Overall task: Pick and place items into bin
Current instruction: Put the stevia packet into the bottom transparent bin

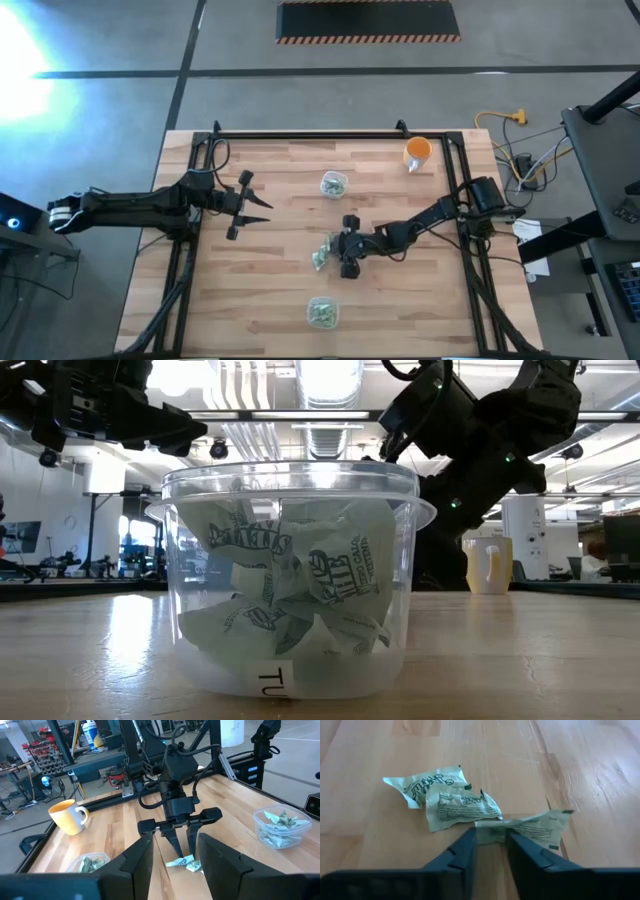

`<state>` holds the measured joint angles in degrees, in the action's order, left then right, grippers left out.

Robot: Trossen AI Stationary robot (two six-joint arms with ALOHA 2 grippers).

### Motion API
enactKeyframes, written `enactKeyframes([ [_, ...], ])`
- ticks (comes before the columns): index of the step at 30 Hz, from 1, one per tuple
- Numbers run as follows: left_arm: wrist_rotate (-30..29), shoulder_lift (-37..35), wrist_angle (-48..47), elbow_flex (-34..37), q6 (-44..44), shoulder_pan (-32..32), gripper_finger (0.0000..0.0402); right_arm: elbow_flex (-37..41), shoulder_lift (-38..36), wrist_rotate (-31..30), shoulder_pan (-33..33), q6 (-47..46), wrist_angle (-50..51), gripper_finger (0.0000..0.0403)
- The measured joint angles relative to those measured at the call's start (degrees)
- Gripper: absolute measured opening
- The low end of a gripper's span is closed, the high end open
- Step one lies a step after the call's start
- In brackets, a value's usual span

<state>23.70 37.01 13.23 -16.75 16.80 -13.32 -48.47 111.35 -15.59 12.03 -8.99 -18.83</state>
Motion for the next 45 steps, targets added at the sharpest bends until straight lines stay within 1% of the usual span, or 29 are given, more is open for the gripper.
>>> enactKeyframes([
  [5, 0.0, 0.0, 0.0, 0.0, 0.0, 0.0, 0.0140, 0.0, 0.0, -0.4, 0.1, 1.2, 0.1, 0.0032],
  [7, 0.0, 0.0, 0.0, 0.0, 0.0, 0.0, 0.0140, 0.0, 0.0, -0.5, 0.1, 2.0, 0.1, 0.0015],
  [14, 0.0, 0.1, 0.0, 0.0, 0.0, 0.0, 0.0140, 0.2, -0.6, -1.5, 0.4, 3.5, 0.6, 0.0008],
  [20, 0.0, 0.1, 0.0, 0.0, 0.0, 0.0, 0.0140, 0.2, -3.7, -7.1, 2.6, 6.9, 0.3, 0.0008],
  [23, 0.0, 0.1, 0.0, 0.0, 0.0, 0.0, 0.0140, 0.2, -5.1, -8.5, 3.7, 8.0, 0.3, 0.0008],
  [29, 0.0, 0.1, 0.0, 0.0, 0.0, 0.0, 0.0140, 0.2, -5.9, -8.6, 4.1, 6.3, 0.3, 0.0009],
  [34, 0.0, 0.1, 0.0, 0.2, 0.0, 0.0, 0.0140, 0.2, -4.8, -8.6, 3.6, 7.5, 0.2, 0.0029],
  [45, 0.0, 0.1, 0.0, 0.3, 0.1, 0.0, 0.0140, 0.2, -4.7, -8.4, 1.9, 6.2, 0.2, 0.0129],
])
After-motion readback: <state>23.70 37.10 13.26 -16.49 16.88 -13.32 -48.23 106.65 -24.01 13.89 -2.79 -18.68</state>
